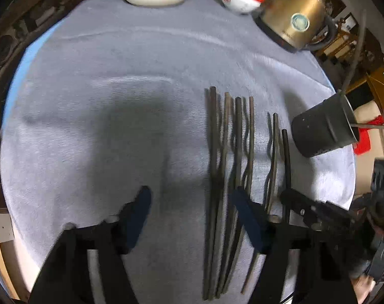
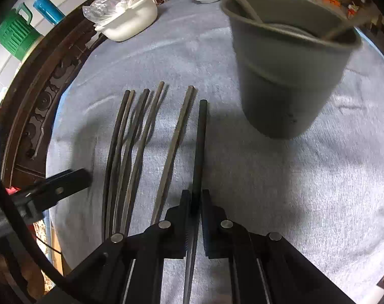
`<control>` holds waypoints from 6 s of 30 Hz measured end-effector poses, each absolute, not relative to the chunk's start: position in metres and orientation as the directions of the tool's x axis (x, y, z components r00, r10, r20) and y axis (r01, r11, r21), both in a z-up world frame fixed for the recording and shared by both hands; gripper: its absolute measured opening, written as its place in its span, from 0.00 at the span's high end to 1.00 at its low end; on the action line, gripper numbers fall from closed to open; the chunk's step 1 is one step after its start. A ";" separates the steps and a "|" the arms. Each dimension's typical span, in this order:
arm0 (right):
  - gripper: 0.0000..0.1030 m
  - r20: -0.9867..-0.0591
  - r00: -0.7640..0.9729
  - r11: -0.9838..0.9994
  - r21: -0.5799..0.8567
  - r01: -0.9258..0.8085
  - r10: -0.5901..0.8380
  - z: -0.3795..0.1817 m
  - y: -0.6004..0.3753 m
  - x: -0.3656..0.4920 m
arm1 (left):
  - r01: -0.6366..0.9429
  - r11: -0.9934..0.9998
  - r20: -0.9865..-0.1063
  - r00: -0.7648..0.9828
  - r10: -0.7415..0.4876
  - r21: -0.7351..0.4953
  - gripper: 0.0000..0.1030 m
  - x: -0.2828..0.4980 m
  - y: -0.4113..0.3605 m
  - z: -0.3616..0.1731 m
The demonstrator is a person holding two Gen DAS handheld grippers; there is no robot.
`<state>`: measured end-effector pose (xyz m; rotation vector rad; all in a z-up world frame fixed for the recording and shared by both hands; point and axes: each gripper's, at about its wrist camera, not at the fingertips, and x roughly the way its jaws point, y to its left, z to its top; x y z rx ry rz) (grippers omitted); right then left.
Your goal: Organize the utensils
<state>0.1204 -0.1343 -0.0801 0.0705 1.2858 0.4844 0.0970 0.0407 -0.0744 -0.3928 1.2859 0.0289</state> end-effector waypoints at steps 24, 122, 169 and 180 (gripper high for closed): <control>0.88 -0.919 0.081 0.868 0.332 -0.369 0.386 -0.081 -0.148 0.126 | -0.288 0.922 -0.965 0.029 -0.260 -0.257 0.80 0.120 0.069 -0.089; 0.93 -0.196 0.950 0.661 0.750 -0.014 0.242 0.074 -0.382 0.110 | -0.027 0.831 -0.410 0.878 -0.246 -0.556 0.94 0.122 0.001 0.092; 0.32 -0.403 0.834 0.856 0.495 -0.148 0.377 0.041 -0.292 0.134 | 0.121 0.945 -0.521 0.809 -0.272 -0.305 0.44 0.120 -0.062 0.080; 0.32 -0.375 0.876 0.859 0.506 -0.080 0.303 0.061 -0.313 0.075 | -0.021 0.963 -0.549 0.825 -0.134 -0.267 0.22 0.055 0.018 0.070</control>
